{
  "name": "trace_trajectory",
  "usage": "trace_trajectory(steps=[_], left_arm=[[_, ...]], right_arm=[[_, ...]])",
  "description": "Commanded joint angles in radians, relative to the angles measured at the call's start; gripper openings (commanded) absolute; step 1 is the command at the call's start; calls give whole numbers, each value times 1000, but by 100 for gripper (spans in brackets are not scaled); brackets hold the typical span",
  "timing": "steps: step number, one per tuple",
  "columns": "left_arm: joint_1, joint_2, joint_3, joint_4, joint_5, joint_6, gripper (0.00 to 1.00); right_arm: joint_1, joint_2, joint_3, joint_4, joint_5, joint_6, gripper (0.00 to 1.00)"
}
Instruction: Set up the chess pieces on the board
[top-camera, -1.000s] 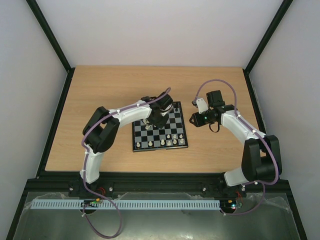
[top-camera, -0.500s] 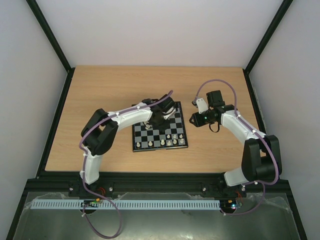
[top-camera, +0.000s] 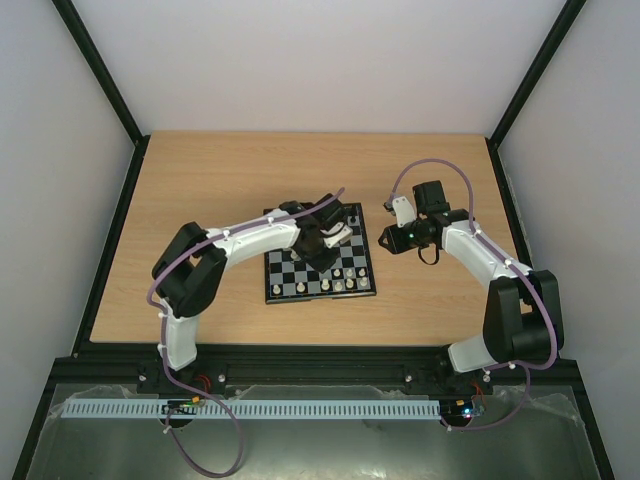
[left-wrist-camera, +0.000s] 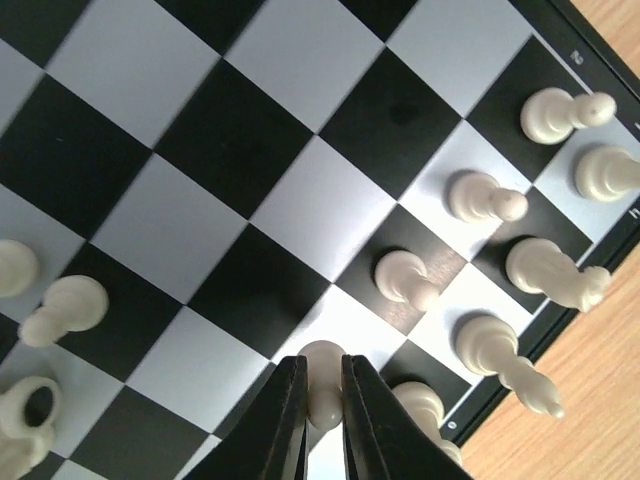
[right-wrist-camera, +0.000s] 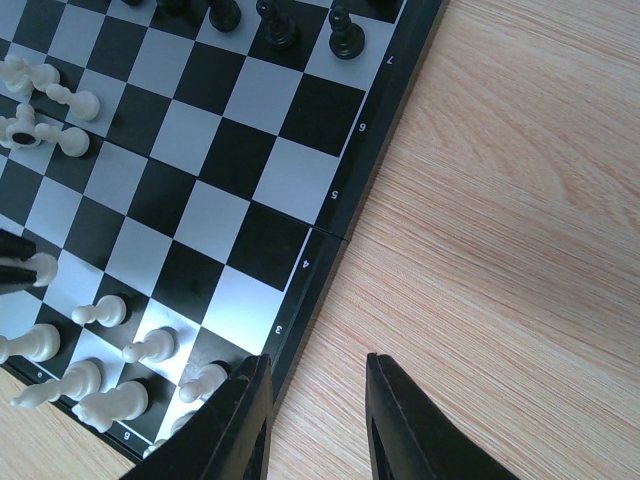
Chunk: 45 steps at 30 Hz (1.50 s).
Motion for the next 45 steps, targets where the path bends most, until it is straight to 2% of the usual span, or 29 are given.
trace_trajectory(steps=[1, 24, 38, 45], left_arm=[[-18, -9, -11, -38, 39, 19, 9], [-34, 47, -10, -37, 20, 11, 10], [-34, 17, -2, -34, -9, 4, 19], [4, -76, 10, -14, -7, -4, 30]], right_arm=[[-3, 13, -5, -39, -20, -14, 29], [-3, 16, -3, -42, -19, -18, 28], [-3, 14, -2, -43, -20, -16, 29], [-4, 20, -4, -44, -22, -17, 29]])
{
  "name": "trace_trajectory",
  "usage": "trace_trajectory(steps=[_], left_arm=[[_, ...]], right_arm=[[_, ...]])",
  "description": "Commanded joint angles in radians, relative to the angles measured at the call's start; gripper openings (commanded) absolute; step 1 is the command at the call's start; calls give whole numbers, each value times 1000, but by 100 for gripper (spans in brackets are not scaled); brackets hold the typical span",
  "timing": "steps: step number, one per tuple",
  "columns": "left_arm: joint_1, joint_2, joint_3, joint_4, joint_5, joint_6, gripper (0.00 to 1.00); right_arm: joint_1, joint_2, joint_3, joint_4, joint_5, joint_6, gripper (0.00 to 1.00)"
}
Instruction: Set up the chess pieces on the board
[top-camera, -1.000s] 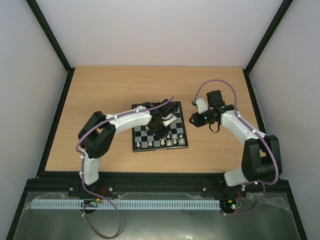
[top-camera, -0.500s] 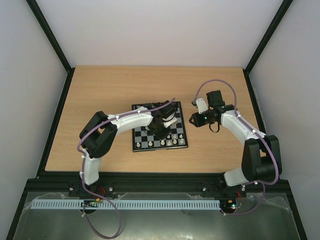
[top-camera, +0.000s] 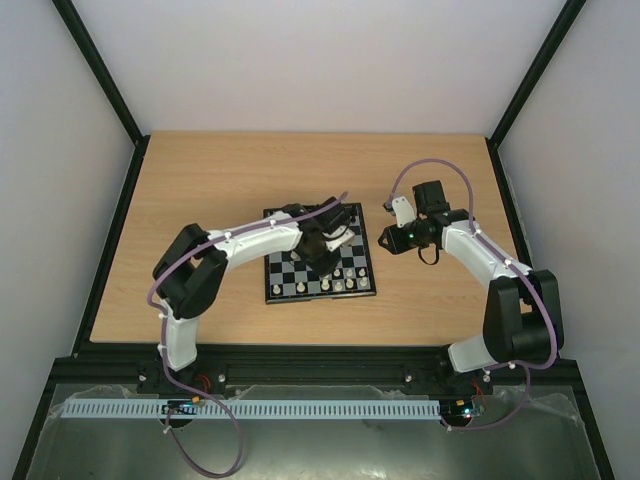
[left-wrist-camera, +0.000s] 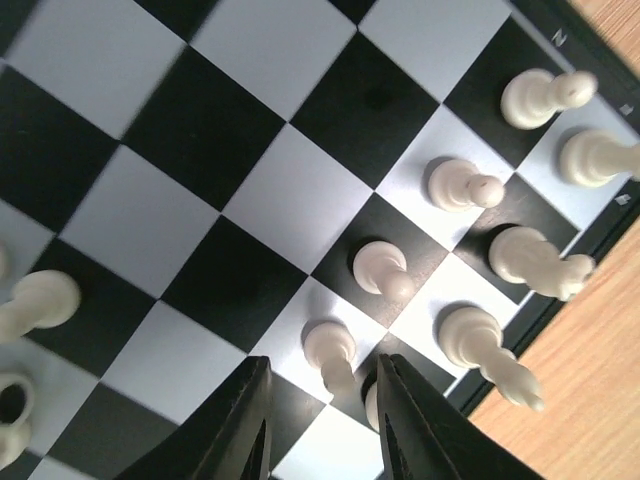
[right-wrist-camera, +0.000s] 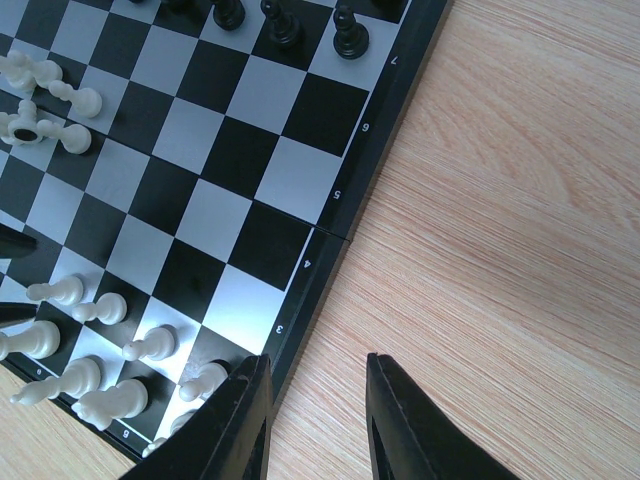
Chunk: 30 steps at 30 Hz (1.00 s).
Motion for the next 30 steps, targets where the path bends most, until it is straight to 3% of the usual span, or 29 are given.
trace_trajectory(steps=[1, 9, 30], left_arm=[[31, -102, 12, 3, -15, -12, 31], [105, -124, -11, 38, -177, -88, 32], [115, 24, 6, 95, -150, -93, 25]], right_arm=[[-4, 19, -3, -44, -18, -7, 29], [-3, 18, -3, -43, -16, -8, 28], [-3, 28, -3, -45, -14, -15, 29]])
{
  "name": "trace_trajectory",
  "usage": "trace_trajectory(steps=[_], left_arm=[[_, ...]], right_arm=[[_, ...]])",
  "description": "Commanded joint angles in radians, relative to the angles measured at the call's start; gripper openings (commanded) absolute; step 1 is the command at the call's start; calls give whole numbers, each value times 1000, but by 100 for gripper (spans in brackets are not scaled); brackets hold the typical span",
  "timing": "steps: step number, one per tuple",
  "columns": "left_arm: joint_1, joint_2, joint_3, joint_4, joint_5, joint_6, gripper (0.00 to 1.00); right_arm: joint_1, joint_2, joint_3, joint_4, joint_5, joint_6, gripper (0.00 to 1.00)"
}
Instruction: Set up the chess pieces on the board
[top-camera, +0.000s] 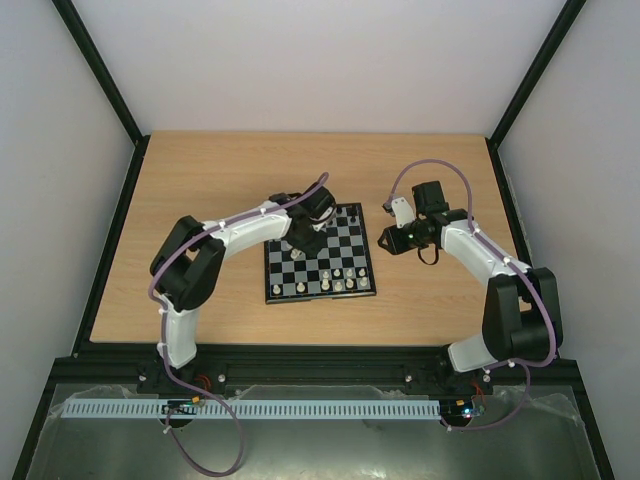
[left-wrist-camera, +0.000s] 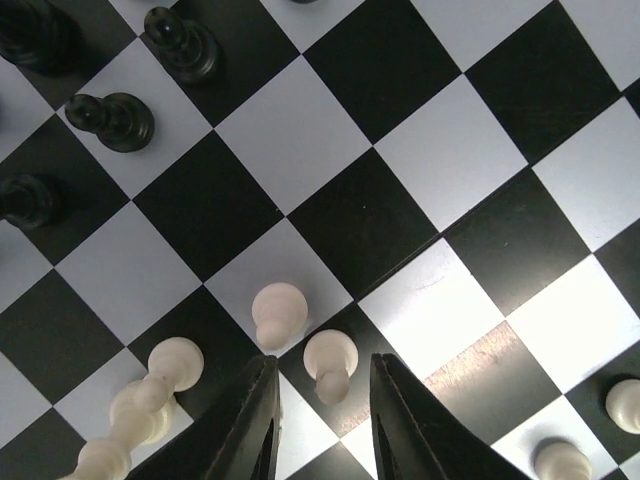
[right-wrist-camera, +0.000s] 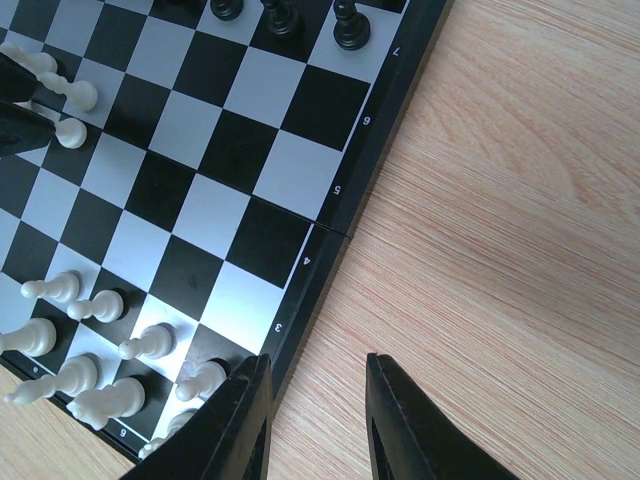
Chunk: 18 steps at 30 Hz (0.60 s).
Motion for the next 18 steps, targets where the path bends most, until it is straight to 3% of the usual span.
trace_trajectory(steps=[1, 18], left_arm=[[1, 26, 5, 21, 15, 0, 25], [-16, 59, 30, -3, 60, 24, 14]], right_arm=[[-3, 17, -4, -44, -12, -11, 28], [-4, 28, -1, -49, -14, -15, 29]])
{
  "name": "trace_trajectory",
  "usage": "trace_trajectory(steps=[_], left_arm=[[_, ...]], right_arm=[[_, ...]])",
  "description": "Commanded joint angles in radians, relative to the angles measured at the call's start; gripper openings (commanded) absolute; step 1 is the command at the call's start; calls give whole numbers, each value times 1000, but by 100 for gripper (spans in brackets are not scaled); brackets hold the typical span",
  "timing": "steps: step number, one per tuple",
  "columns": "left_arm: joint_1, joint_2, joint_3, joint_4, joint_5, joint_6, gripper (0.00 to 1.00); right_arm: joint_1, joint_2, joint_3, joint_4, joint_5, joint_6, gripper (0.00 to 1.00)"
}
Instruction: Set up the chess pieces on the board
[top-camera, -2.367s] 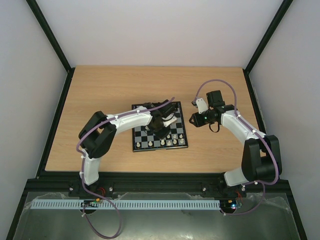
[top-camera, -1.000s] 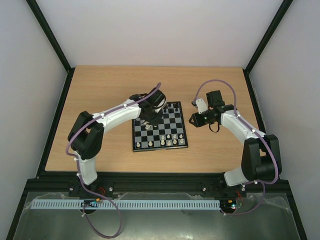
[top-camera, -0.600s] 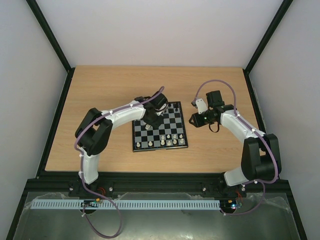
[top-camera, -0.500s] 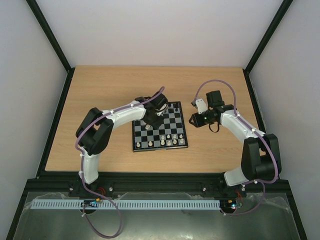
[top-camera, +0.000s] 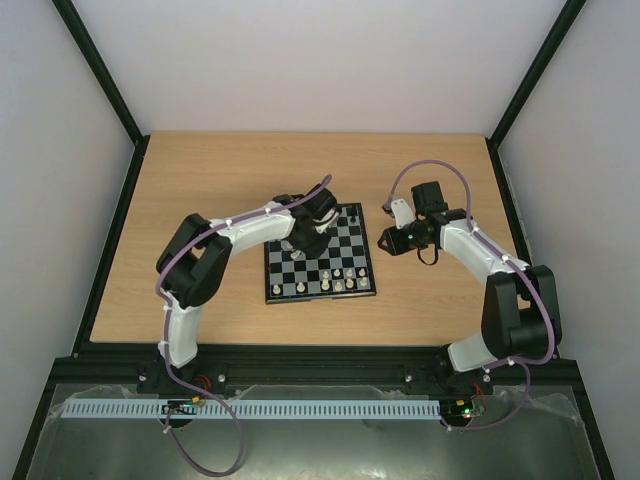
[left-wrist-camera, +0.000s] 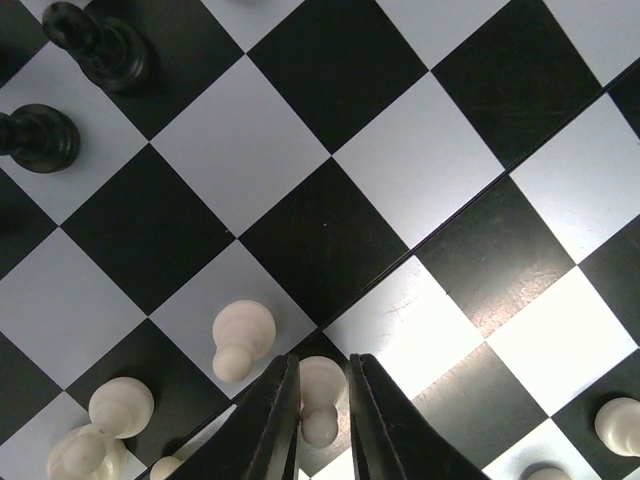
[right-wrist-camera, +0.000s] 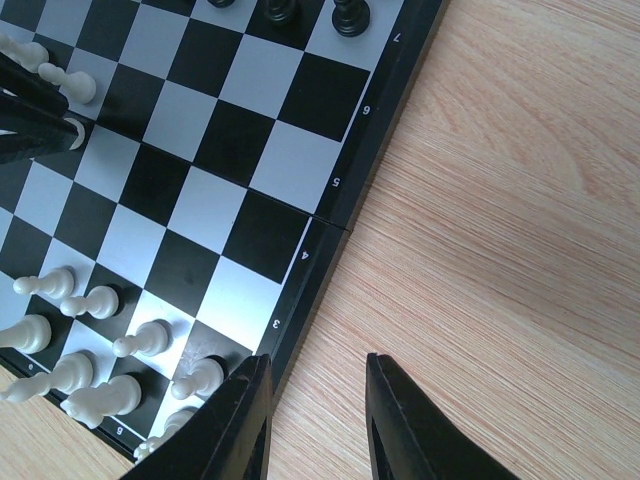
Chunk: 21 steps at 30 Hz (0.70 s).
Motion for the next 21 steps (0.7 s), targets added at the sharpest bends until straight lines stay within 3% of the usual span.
trace_trajectory(steps=[1, 21], left_arm=[[-11, 6, 15, -31, 4, 7, 13], [-75, -185, -156, -78, 52, 24, 7]], right_arm=[[-4, 15, -1, -46, -15, -13, 29], [-3, 19, 2, -49, -21, -11, 29]])
